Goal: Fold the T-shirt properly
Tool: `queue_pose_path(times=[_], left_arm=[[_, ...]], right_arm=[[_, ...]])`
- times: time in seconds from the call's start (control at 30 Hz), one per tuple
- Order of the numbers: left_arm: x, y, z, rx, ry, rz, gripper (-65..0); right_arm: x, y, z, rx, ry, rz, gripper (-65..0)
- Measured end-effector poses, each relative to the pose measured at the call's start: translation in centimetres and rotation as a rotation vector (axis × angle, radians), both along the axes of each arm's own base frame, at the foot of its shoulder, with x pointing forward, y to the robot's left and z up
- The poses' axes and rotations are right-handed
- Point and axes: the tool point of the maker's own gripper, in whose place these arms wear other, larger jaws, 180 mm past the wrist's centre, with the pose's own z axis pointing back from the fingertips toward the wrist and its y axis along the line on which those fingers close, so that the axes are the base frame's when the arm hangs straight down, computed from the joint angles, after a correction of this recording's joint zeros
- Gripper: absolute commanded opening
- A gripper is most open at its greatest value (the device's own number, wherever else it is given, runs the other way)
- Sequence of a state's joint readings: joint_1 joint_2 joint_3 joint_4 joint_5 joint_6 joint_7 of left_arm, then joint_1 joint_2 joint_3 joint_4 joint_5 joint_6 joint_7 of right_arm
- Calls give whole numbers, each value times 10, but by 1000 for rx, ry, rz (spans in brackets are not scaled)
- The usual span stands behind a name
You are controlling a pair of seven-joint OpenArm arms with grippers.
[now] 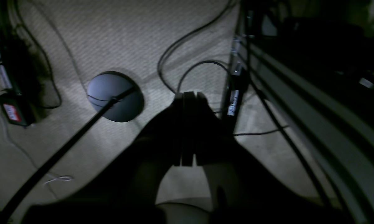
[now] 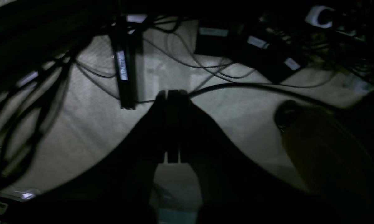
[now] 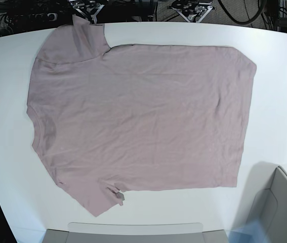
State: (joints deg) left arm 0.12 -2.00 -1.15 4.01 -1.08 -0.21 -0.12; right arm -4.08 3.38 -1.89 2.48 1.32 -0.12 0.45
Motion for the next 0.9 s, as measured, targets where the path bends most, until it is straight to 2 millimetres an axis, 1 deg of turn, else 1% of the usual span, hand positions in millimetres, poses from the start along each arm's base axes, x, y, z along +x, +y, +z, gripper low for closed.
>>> queue_pose_path(times=[0.1,0.17,0.23,0.27,0.5,0.57,0.7,0.83,0.9], left_arm=[[-2,-3,0,-4,3,4,-648],[-2,-10,0,-14,5,5,-648],[-2,-17,0,-28,5,5,-648],[-2,-21,0,-34,4,6,-648],[2,-20,0,-32,-3,6,-648],[7,-18,0,-29,-10,5,-648],[10,-17,0,-25,-16,5,-648],[10,-13,0,-20,-15,5,-649],[10,-12,0,-18,-16,5,-649]], right_arm=[[-12,-4,0,-8,20,1,-648],[-19,-3,1,-7,35,1,-648],[-21,-1,1,-2,38,0,-648],[-20,-1,1,-2,37,0,-648],[-15,-2,1,-3,28,1,-648],[-15,-2,1,-3,28,1,-648],[-13,-3,0,-4,26,6,-648],[-12,-3,0,-5,24,6,-648],[-12,-7,1,-10,25,7,-649]])
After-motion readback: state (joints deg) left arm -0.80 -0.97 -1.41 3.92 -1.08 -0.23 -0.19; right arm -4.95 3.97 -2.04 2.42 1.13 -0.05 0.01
